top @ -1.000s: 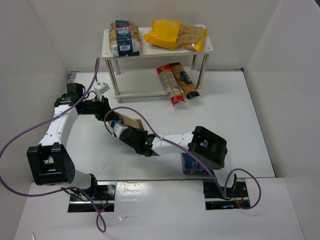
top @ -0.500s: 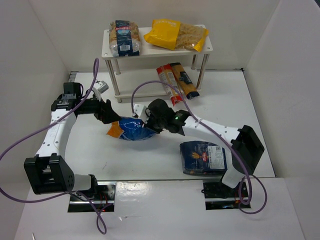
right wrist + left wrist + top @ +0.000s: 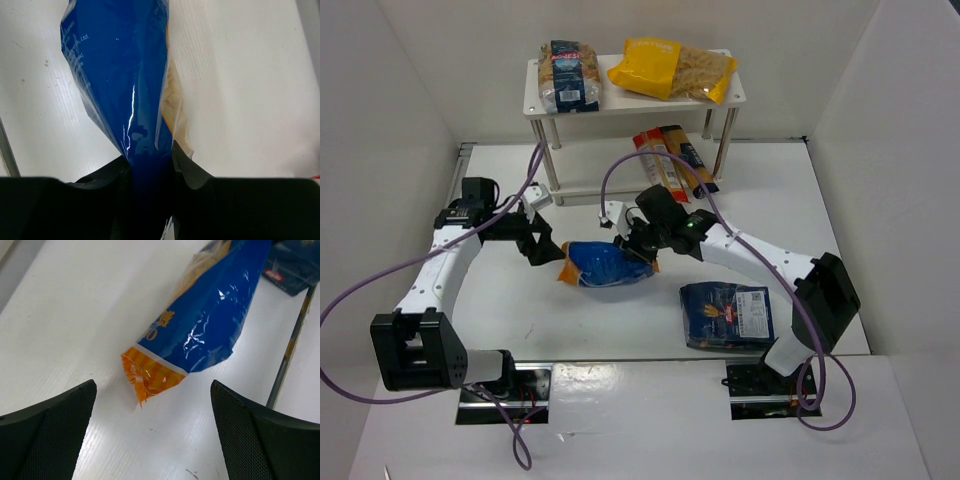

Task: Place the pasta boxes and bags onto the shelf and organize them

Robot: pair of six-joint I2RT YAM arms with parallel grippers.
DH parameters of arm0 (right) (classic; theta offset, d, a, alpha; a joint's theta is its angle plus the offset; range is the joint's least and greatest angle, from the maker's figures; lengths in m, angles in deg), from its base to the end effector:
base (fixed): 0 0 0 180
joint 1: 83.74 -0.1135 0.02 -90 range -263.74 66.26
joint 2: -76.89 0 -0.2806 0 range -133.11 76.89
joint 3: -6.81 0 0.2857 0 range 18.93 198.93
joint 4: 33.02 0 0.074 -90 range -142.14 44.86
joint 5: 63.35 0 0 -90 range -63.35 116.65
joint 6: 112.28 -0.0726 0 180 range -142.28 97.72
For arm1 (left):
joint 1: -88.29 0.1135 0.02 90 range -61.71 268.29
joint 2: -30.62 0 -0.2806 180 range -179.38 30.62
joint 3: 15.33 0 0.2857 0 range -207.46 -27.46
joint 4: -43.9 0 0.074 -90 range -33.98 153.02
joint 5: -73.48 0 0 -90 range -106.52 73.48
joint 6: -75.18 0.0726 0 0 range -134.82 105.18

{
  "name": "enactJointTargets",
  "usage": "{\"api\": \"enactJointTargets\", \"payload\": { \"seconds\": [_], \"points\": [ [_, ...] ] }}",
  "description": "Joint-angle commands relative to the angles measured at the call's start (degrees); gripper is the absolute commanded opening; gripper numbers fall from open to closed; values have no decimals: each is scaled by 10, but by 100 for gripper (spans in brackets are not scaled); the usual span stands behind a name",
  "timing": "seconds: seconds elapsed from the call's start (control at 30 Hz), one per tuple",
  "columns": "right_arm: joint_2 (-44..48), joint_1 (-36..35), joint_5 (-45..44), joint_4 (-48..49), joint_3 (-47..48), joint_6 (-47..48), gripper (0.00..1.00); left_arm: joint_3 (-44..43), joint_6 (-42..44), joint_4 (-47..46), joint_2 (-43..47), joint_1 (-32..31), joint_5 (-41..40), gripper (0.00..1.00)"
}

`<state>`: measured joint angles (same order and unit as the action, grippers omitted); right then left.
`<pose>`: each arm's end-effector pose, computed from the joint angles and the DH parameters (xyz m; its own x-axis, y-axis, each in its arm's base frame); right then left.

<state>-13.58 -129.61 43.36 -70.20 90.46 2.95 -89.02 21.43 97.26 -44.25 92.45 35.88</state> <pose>0.2700 0.3083 0.2605 -0.0831 -0.6720 -0.7359 -0.9583 0.2564 -0.1259 0.3044 -0.0355 0.2821 -0.4102 0.3319 -0.8494 0.8144 0.5526 -0.1774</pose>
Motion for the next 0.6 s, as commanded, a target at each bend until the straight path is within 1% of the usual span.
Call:
{"api": "enactJointTargets", "payload": {
  "seconds": [0.0, 0.07, 0.13, 0.27, 0.47, 0.57],
  "points": [
    [46, 10, 46, 56, 19, 7, 0, 13, 108, 8, -7, -10, 29, 100],
    [46, 10, 51, 51, 19, 7, 0, 21, 157, 8, -12, -16, 44, 100],
    [46, 10, 51, 51, 19, 7, 0, 28, 172, -15, -6, -22, 51, 100],
    [46, 10, 56, 44, 26, 7, 0, 34, 202, -15, -15, -28, 74, 100],
    [34, 10, 81, 20, 48, 12, 0, 40, 207, -27, -35, -57, 92, 100],
    [34, 10, 86, 14, 54, 17, 0, 45, 212, -27, -41, -72, 87, 100]
  ]
}}
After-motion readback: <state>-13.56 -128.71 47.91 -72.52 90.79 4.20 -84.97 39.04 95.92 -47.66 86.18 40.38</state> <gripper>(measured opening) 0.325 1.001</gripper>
